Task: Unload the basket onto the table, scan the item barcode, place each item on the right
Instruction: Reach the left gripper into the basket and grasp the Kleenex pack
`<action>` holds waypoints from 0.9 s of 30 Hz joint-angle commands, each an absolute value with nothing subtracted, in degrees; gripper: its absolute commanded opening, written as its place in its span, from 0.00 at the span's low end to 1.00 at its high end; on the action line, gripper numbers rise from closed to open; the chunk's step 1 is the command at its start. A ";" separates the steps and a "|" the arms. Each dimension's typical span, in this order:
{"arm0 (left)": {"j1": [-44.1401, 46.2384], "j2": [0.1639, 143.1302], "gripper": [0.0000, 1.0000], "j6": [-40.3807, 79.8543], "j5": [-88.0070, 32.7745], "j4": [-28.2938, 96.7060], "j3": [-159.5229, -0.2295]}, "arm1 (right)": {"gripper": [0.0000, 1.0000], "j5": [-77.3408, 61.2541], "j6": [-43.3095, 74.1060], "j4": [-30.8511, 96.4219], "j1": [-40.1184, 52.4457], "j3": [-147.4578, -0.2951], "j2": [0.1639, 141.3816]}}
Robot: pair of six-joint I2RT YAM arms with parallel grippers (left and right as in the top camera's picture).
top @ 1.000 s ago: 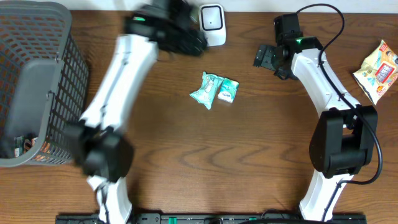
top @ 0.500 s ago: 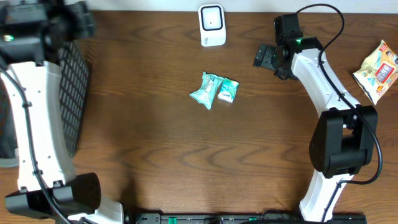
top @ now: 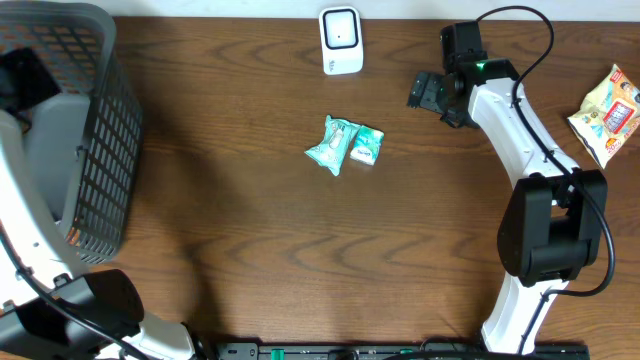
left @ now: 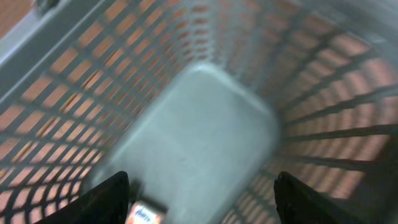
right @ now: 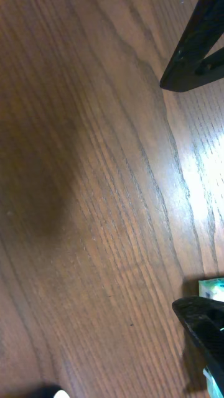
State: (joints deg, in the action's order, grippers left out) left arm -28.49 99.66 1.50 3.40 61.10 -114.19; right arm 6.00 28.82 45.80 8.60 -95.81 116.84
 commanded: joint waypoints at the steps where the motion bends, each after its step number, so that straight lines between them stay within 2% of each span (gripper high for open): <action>1: -31.18 101.16 0.73 2.02 4.12 62.54 -111.85 | 0.99 6.31 28.21 45.89 9.21 -95.44 117.32; 8: -32.58 103.04 0.73 2.90 4.19 62.28 -104.64 | 0.99 6.31 28.21 45.89 9.21 -95.44 117.32; 15: -32.62 104.16 0.73 14.96 6.94 62.08 -98.63 | 0.99 6.31 28.18 45.89 9.21 -95.44 117.32; 20: -32.62 104.16 0.72 14.94 7.18 62.04 -93.10 | 0.99 6.31 28.21 45.89 9.21 -95.44 117.32; 27: -32.82 104.16 0.73 14.96 7.16 55.94 -83.55 | 0.99 6.31 28.21 45.89 9.21 -95.44 117.32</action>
